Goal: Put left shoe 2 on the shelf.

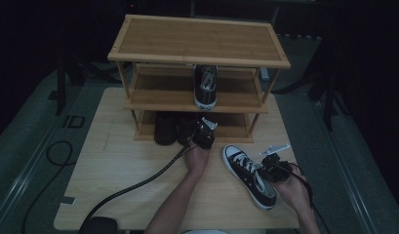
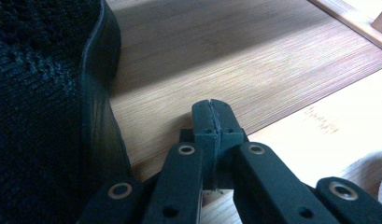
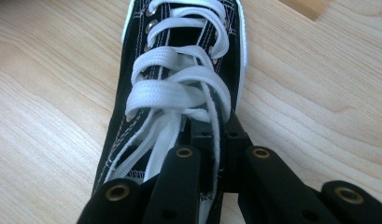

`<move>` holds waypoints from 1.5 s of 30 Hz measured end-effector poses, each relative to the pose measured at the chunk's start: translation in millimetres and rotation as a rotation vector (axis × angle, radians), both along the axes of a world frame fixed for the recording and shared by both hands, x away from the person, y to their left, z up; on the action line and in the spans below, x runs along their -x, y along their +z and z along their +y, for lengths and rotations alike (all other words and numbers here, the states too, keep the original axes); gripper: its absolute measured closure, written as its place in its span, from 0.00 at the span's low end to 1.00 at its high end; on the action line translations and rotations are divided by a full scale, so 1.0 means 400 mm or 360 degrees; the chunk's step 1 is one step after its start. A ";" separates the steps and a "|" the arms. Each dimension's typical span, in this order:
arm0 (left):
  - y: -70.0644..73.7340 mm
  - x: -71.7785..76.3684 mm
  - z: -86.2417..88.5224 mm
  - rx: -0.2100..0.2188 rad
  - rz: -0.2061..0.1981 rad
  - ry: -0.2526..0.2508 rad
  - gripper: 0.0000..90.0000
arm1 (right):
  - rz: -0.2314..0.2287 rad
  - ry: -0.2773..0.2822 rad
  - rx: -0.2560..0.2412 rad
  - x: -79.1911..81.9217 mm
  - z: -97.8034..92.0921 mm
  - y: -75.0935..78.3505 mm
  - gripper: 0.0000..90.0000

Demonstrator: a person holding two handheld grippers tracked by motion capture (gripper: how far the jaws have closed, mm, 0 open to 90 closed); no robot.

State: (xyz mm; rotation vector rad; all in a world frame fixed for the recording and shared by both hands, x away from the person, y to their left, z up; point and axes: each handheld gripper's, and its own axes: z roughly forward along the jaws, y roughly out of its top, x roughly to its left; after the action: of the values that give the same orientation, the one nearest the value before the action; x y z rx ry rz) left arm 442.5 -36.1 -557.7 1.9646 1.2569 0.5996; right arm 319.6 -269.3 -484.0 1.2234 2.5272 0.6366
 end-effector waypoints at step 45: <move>0.000 0.000 0.000 0.0000 0.0001 0.0000 1.00 | -0.0134 0.0135 -0.0085 -0.004 0.019 0.117 0.98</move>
State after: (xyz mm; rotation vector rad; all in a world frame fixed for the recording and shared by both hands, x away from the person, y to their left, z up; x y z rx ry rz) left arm 442.6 -36.0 -557.7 1.9652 1.2572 0.5986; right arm 321.3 -261.5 -437.1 1.0874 2.5182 0.7637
